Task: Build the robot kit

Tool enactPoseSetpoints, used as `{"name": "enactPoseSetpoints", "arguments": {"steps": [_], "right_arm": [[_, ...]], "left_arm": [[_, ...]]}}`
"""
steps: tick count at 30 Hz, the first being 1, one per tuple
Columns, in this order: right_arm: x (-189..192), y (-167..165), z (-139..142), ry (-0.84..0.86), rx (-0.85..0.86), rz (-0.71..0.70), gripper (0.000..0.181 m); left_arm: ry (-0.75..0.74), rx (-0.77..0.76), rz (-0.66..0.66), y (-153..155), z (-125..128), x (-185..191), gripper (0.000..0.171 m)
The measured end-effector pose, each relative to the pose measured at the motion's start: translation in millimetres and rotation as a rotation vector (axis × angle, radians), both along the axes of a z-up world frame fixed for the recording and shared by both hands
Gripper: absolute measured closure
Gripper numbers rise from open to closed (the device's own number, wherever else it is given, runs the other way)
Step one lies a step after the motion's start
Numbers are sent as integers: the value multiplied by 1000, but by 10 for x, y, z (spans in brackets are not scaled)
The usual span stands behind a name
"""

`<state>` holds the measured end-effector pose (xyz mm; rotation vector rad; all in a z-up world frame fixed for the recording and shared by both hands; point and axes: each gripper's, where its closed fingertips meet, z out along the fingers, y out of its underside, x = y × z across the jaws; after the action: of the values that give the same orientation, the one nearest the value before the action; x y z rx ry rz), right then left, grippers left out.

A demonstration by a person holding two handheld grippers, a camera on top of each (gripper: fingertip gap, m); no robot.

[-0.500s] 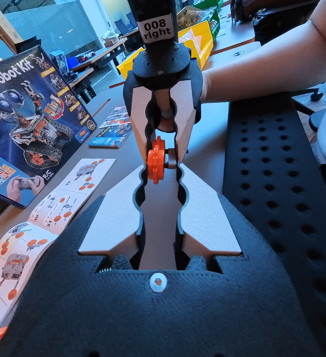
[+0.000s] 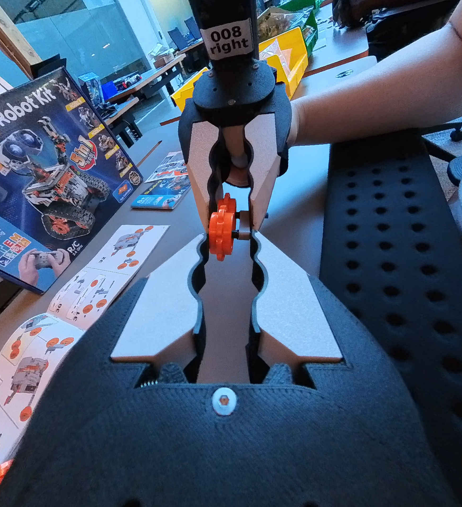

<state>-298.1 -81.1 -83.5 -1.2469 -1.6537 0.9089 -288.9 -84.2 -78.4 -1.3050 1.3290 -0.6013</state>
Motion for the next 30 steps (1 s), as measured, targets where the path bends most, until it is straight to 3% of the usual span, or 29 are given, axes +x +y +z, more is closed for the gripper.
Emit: {"name": "enactPoseSetpoints", "arguments": {"steps": [15, 20, 21, 30], "right_arm": [[21, -99, -108, -59, 62, 62, 154], [23, -104, -82, -48, 44, 64, 154], [22, -120, -88, -50, 39, 74, 154], [3, -96, -95, -55, -10, 54, 154]], "left_arm": [[46, -30, -70, -108, -91, 14, 147], [32, -56, -71, -102, -75, 8, 148], [39, -44, -59, -80, -78, -6, 158], [19, -104, -54, -48, -83, -20, 158]]}}
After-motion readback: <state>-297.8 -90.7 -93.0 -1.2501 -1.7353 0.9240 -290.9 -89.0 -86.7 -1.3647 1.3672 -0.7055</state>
